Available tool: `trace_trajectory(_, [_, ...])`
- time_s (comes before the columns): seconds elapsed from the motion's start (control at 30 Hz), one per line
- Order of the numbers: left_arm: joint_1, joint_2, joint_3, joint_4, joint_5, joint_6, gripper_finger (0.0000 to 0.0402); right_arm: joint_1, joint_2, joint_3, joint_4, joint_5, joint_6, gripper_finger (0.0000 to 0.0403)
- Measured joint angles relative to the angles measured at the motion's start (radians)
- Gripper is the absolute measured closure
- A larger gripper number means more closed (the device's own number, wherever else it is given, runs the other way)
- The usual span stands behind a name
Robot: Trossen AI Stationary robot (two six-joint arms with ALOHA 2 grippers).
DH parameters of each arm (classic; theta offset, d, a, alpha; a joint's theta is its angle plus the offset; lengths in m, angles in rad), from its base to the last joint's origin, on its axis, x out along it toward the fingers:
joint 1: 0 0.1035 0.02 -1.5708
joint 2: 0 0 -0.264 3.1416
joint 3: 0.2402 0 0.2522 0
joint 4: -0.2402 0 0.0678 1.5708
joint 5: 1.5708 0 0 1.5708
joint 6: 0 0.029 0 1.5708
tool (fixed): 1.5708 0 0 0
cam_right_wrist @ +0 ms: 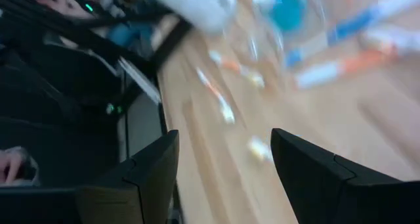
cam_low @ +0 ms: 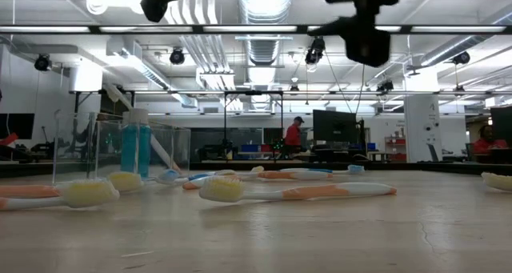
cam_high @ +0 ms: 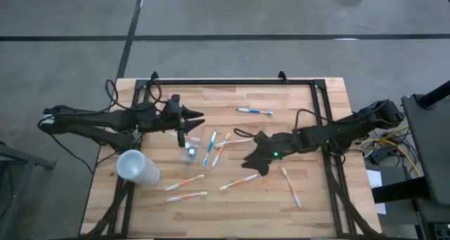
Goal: Pick & Place toothbrushing station
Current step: Put the orange toothbrush into the transparent organizer
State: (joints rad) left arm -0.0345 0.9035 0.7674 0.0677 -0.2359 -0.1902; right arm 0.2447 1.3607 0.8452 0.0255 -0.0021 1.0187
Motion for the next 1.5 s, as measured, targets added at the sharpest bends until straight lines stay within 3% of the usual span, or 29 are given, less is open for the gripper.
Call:
trace_trajectory(0.37, [0.0,0.0,-0.002,-0.002,-0.003,0.032,0.0282,0.031,0.0,0.0,-0.426,-0.088,0.482,0.0168])
trace_trajectory(0.73, [0.0,0.0,-0.003,-0.026,-0.015,0.06,0.0282,0.119,-0.012,0.0,-0.77,-0.085,0.732,0.0184])
trace_trajectory(1.1, [0.0,-0.001,-0.003,-0.035,-0.044,0.061,0.0282,0.17,0.005,-0.001,-0.852,0.027,0.769,0.0197])
trace_trajectory(1.5, [0.0,-0.001,-0.003,-0.035,-0.052,0.06,0.0282,0.17,0.005,-0.052,-0.87,0.025,0.755,0.0197])
